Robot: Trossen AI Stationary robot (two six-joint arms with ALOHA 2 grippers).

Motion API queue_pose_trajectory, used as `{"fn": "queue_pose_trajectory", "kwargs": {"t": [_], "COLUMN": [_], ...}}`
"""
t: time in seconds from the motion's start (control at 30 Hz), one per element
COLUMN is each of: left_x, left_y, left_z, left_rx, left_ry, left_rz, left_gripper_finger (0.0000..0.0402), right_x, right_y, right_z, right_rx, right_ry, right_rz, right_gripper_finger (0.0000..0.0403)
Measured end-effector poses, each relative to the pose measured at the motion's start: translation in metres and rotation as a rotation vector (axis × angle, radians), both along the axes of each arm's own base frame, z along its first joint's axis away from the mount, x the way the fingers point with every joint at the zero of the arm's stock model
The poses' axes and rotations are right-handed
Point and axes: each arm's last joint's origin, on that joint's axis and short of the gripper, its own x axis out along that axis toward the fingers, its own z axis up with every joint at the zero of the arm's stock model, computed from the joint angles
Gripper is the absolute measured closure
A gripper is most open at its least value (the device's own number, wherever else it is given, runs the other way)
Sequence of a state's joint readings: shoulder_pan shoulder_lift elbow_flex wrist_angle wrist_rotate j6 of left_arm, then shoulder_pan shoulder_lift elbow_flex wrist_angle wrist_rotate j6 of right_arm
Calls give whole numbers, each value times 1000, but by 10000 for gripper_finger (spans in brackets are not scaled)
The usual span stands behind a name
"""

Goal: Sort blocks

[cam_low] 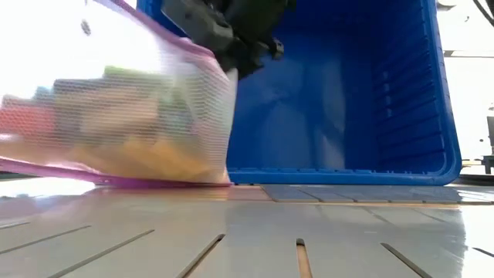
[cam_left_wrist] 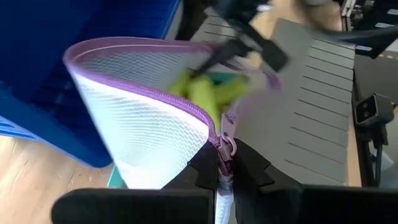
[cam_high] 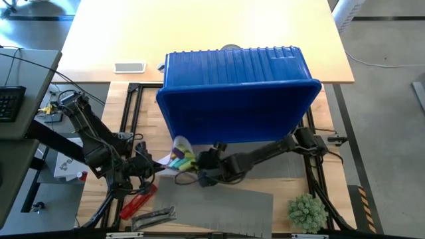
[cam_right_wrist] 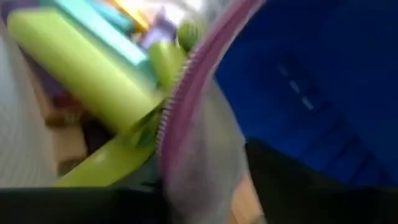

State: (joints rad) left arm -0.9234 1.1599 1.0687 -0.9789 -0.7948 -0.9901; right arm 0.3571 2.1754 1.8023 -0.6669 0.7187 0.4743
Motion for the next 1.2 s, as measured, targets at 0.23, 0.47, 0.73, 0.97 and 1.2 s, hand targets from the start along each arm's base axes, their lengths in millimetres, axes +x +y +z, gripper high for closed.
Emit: {"fn": "queue_pose_trajectory", "kwargs": {"t": [0.23, 0.47, 0.73, 0.97, 1.2], "left_x": [-8, -13, -9, -8, -16], "left_y": [-8, -16, -23, -23, -10], "left_z": [-1, -3, -10, -16, -21], "left_rx": [-25, -49, 1, 39, 75], "left_ry": [-3, -3, -12, -12, 20], "left_rz": [-31, -49, -35, 16, 134], "left_gripper_finger": [401, 401, 401, 401, 401], "right_x": [-3, -19, -14, 4, 11], "right_y": [-27, -49, -110, -135, -162], "right_z": [9, 82, 97, 78, 69], "right_rx": [-18, 155, 225, 170, 141], "right_ry": [109, 58, 17, 24, 41], "right_rz": [18, 62, -77, -105, -113], "right_gripper_finger": [387, 397, 399, 393, 331]}}
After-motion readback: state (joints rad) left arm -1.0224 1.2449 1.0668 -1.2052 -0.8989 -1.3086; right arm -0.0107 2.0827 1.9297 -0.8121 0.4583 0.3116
